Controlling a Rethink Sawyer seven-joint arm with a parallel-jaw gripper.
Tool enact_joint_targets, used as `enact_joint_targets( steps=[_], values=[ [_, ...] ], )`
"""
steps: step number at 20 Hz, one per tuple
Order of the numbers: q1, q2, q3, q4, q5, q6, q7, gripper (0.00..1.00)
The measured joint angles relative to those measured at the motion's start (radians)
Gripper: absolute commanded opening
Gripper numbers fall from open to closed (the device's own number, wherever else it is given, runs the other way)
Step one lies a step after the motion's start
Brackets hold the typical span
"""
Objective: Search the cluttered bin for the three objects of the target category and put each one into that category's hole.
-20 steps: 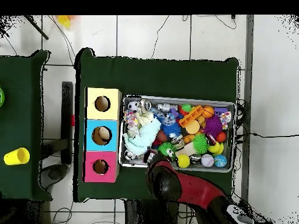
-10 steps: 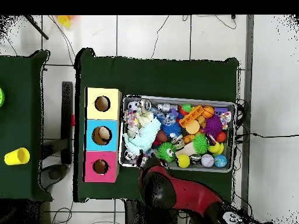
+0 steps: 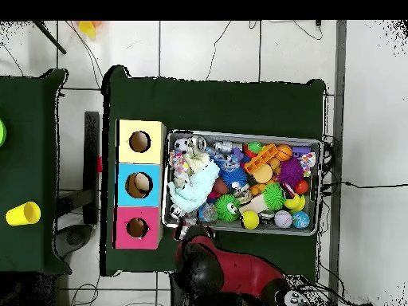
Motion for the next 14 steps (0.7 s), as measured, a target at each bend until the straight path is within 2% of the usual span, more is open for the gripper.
enact_joint_targets(
  steps=[6, 14],
  values=[
    [0.038, 0.108, -0.037, -0.009, 0.008, 0.000, 0.000, 1.00],
    [0.038, 0.174, -0.069, -0.010, 0.015, 0.000, 0.000, 1.00]
  ],
)
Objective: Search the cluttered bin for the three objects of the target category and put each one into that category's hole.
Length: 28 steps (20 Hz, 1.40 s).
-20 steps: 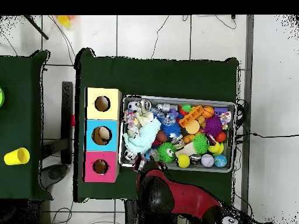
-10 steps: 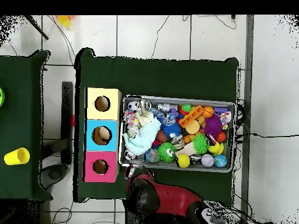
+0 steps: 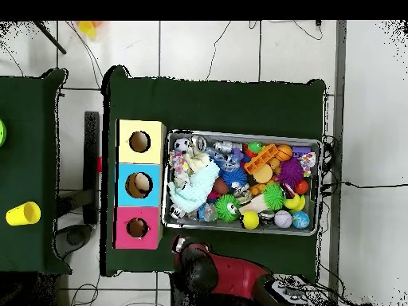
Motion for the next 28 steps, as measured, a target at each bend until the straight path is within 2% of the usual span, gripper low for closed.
enact_joint_targets(
  steps=[5, 11, 14, 24, 28],
  values=[
    [0.004, 0.015, -0.033, -0.003, 0.005, 0.001, 0.000, 1.00],
    [-0.025, -0.003, -0.033, -0.003, 0.005, 0.042, 0.000, 1.00],
    [-0.047, -0.031, -0.033, -0.003, 0.006, 0.090, 0.000, 1.00],
    [-0.091, -0.223, 0.004, -0.002, 0.029, 0.278, 0.000, 1.00],
    [-0.094, -0.244, 0.009, -0.009, 0.029, 0.284, 0.000, 1.00]
  ],
)
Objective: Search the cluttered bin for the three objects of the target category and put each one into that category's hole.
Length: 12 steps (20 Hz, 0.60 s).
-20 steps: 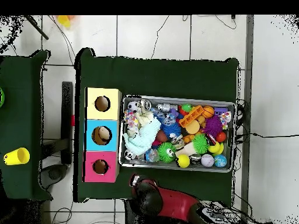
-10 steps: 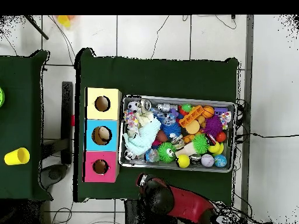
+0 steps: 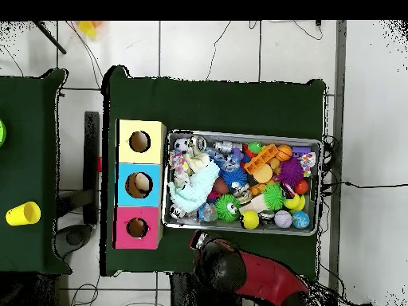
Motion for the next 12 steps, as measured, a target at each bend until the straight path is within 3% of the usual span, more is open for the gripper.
enact_joint_targets(
  steps=[12],
  values=[
    [0.026, 0.119, 0.000, -0.134, 0.001, 0.000, 0.000, 1.00]
  ],
)
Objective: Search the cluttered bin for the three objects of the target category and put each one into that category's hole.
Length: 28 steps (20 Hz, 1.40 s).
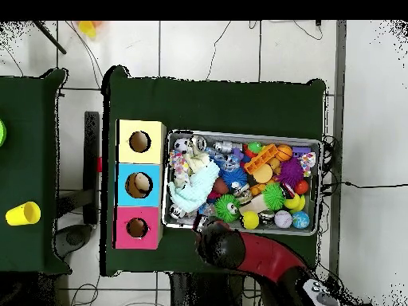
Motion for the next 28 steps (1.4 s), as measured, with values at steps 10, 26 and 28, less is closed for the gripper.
enact_joint_targets(
  steps=[10, 26, 28],
  values=[
    [0.037, 0.121, 0.000, -0.159, 0.025, 0.000, 0.000, 1.00],
    [0.055, 0.252, 0.014, -0.228, 0.027, -0.125, 0.000, 1.00],
    [0.054, 0.268, 0.018, -0.234, 0.027, -0.141, 0.000, 1.00]
  ],
)
